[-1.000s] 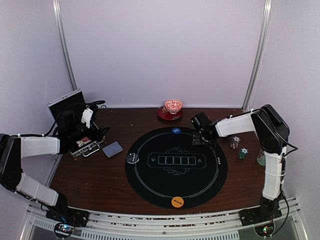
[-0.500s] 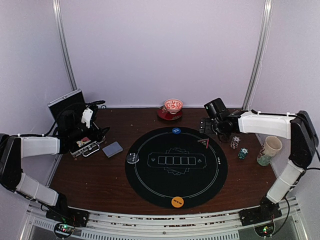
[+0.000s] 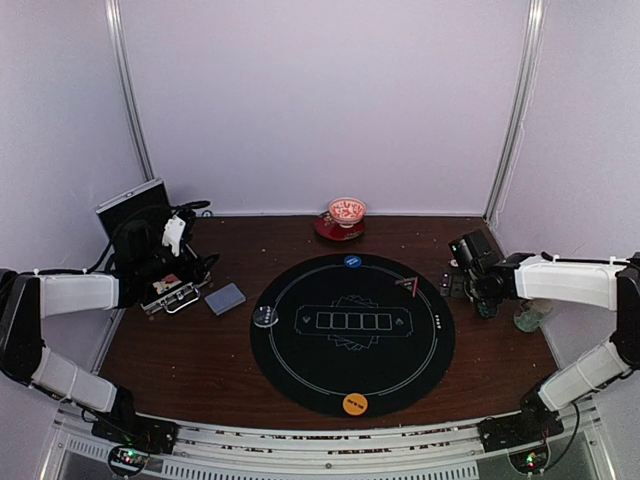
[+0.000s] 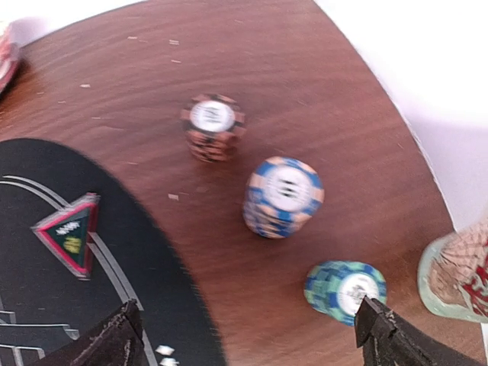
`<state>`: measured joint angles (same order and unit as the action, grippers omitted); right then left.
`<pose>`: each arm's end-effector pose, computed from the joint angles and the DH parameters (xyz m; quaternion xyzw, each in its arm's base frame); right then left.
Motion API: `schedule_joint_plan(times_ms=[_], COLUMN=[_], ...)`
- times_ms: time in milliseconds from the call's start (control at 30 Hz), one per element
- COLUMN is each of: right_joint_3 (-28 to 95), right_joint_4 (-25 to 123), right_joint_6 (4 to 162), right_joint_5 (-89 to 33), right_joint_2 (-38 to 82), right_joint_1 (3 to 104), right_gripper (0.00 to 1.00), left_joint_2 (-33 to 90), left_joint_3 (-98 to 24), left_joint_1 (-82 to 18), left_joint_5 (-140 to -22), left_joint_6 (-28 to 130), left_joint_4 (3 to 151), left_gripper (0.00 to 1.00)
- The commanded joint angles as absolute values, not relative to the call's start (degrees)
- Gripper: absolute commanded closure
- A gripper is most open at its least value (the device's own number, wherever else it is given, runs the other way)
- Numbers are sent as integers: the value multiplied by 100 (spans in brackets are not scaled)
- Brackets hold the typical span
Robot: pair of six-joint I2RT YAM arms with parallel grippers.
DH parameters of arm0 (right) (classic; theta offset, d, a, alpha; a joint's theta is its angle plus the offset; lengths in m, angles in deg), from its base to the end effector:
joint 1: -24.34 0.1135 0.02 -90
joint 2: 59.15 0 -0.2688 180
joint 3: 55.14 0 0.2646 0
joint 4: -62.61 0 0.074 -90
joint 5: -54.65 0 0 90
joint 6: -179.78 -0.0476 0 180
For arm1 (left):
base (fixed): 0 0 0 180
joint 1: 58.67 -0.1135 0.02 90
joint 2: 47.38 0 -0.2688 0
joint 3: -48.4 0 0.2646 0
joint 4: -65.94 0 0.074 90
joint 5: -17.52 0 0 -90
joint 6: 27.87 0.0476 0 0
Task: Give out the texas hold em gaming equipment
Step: Pick up the pile of poker chips from the chip case.
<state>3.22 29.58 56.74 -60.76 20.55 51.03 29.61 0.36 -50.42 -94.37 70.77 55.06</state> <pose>0.2652 0.1105 0.1866 0.1186 0.9236 -0.0330 0.3631 0.2977 -0.0611 0.2107 0.2270 0.7697 -0.1517 0.5771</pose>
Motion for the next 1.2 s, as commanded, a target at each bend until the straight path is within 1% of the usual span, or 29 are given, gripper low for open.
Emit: schedule_joint_plan(times_ms=[0,133,233,467,633,833,1167], right_joint_3=[-81,-385,-153,674,990,853,631], right_joint_4=[3087,3388,3438,3370,3509,3873,4287], right_joint_6=[5465,5461,5493,5484,5430,5414,5460], right_joint_5=[-6264,-6261,-6092,-5999,-5856,-5550,-5237], right_joint_2=[1714,1537,1647,2504,3033,3322,3370], right_joint_1=[4827,4601,4470,4315,4078,3783,3535], right_gripper=[2,4,5,7,9,12,18], left_joint_2=[2847,2852,2902,2918,2942,2974,2980], left_joint_3=[-34,-22,-40,-53,-48,-55,-57], left_joint_1=[-5035,-5038,-5034,-5033,-5038,-5032,-5038], left_joint_5=[-9524,-9533,-9533,-9499,-9506,-9551,-9570], left_joint_6=[7092,7100,7096,7109,7121,7126,7117], left_joint_4=[5340,5327,5328,5331,5325,5321,5323], left_gripper=[2,2,2,2,2,2,2])
